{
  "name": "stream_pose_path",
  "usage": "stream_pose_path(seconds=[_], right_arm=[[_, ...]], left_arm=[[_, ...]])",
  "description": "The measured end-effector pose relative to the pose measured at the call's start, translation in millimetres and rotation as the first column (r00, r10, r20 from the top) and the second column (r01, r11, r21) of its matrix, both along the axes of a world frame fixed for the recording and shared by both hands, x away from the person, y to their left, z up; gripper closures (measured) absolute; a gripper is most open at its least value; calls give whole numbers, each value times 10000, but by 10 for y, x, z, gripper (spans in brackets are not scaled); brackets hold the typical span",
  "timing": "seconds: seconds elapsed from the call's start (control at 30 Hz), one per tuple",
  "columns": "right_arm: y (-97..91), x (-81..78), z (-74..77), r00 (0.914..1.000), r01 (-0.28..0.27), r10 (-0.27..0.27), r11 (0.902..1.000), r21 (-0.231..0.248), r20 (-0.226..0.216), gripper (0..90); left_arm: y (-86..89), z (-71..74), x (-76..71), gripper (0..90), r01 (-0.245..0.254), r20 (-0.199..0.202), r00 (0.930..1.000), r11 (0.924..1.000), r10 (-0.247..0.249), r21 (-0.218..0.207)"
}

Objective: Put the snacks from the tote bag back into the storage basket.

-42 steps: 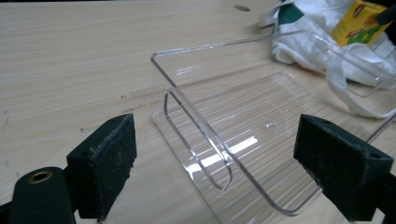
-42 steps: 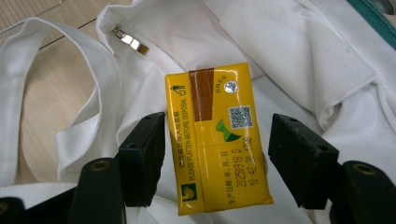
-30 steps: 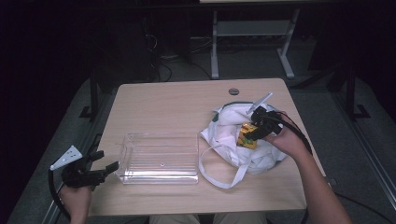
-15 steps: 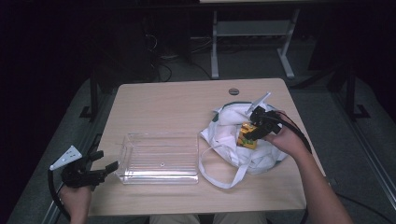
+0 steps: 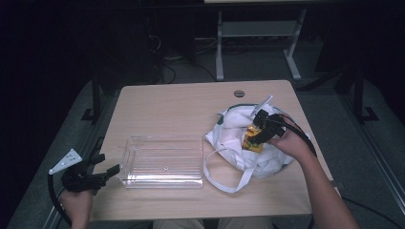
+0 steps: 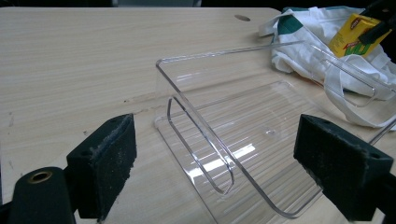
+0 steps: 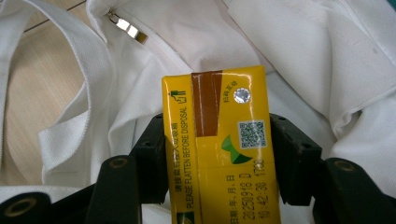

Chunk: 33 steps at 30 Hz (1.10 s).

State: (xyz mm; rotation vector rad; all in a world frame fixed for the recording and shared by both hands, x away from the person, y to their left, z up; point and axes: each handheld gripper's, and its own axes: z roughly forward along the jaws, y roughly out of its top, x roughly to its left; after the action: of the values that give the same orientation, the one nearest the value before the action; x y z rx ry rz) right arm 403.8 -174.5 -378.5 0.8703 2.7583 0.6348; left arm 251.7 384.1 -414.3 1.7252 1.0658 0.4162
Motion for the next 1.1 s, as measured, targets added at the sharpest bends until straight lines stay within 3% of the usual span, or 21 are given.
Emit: stream_pose_path(seconds=[0.9,1.1], right_arm=[[10,-1,-13,9998,-123,129,9993,-344,176,484],[24,-7,17,9998,-52,65,9974,-720,173,502]], left_arm=[[17,-9,9,128,-45,-7,10000,10000,44,-67],[25,-9,5,128,-79,4,10000,9999,79,-108]])
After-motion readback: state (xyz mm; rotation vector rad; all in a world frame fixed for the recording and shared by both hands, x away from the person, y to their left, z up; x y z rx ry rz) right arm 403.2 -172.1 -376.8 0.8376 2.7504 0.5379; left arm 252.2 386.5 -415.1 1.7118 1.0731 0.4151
